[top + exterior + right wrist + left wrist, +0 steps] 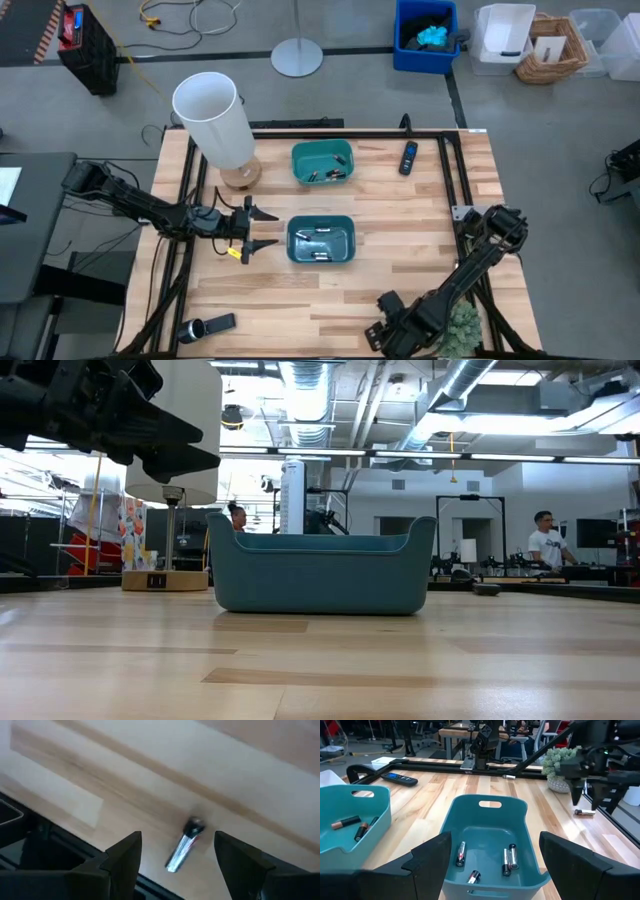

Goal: Sort batteries
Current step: Put the silver battery into the blue bin

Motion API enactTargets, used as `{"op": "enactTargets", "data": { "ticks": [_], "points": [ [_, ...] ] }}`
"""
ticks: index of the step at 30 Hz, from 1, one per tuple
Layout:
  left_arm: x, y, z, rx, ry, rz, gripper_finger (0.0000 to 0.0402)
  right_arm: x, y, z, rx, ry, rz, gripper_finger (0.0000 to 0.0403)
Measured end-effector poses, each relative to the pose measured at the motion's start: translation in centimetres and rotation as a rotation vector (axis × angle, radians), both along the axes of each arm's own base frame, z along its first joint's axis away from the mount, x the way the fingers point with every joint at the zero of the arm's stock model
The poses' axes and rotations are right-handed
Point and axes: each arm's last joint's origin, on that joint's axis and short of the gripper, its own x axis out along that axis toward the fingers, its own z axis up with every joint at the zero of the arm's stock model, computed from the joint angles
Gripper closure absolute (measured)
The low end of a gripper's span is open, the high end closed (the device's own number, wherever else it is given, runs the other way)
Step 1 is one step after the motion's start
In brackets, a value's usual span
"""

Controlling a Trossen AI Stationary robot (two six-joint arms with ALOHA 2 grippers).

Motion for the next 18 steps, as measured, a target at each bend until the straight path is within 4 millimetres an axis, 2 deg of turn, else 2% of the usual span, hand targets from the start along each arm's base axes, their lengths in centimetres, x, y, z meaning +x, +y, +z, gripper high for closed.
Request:
{"op": "enactTargets", "data": {
  "ticks": [4, 9, 18],
  "points": [
    [0.0, 0.0, -0.1, 0.003, 0.007, 0.000, 0.0107, 0.2, 0.2, 0.0, -0.051, 0.050, -0.001, 0.0137],
    [0.0, 0.0, -0.1, 0.004, 0.013, 0.000, 0.0107, 0.4, 0.7, 0.2, -0.033, 0.051, -0.040, 0.0137],
    [0.0, 0.0, -0.1, 0.007, 0.015, 0.000, 0.0107, 0.5, 3.5, -1.1, -0.069, 0.107, -0.108, 0.0137]
  ]
}}
